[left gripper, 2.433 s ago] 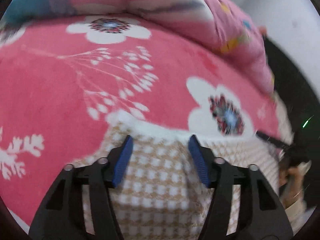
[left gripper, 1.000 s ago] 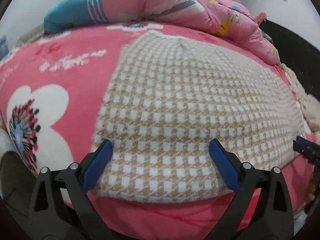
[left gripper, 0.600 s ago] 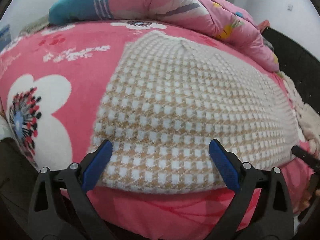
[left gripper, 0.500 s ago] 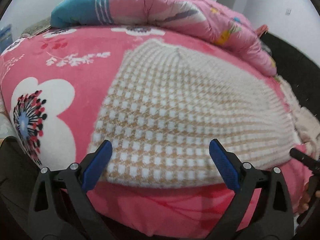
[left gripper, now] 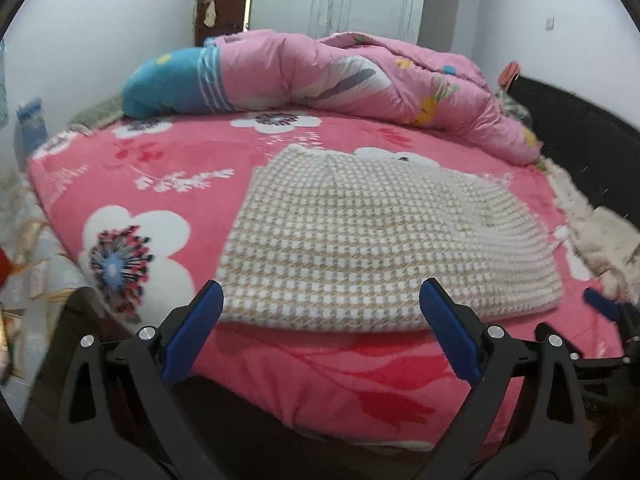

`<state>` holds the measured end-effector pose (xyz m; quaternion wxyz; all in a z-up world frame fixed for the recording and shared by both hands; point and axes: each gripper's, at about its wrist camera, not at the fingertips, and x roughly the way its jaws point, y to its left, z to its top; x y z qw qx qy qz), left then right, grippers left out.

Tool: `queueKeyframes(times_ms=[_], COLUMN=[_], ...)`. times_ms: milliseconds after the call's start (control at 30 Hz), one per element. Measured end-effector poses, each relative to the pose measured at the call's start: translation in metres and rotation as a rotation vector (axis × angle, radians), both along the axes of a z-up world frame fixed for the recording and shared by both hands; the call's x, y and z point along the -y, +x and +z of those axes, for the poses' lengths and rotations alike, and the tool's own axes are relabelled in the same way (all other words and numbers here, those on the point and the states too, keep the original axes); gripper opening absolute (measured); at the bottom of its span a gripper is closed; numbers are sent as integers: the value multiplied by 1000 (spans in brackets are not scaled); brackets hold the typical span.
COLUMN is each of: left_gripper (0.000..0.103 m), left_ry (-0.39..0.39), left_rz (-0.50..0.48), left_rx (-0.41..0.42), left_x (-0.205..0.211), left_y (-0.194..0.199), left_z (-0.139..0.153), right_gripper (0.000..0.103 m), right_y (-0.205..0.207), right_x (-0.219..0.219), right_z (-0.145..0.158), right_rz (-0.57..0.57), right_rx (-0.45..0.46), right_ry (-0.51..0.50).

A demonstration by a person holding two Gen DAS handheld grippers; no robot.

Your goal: Fold large clothes

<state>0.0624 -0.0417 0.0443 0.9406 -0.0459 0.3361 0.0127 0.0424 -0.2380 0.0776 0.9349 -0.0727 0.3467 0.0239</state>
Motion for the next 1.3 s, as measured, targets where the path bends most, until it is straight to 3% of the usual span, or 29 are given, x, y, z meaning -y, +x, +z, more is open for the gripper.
queueKeyframes(times_ms=[167, 433, 1067, 1300], left_gripper=[95, 95, 95, 95], left_ry=[104, 212, 15, 5], left_rz=[51, 80, 38, 31], left_rx=[-24, -30, -213, -241], left_x=[11, 23, 19, 15], left_y=[-8, -10, 10, 16], left_z=[4, 3, -33, -39], right_gripper=[97, 97, 97, 97], right_y=[-10, -5, 14, 14], right_x=[-7, -6, 1, -1], right_z=[10, 9, -7, -7], right_rz=[-19, -9, -51, -57], right_rx=[74, -14, -159, -184], right_ry=[-33, 37, 119, 105])
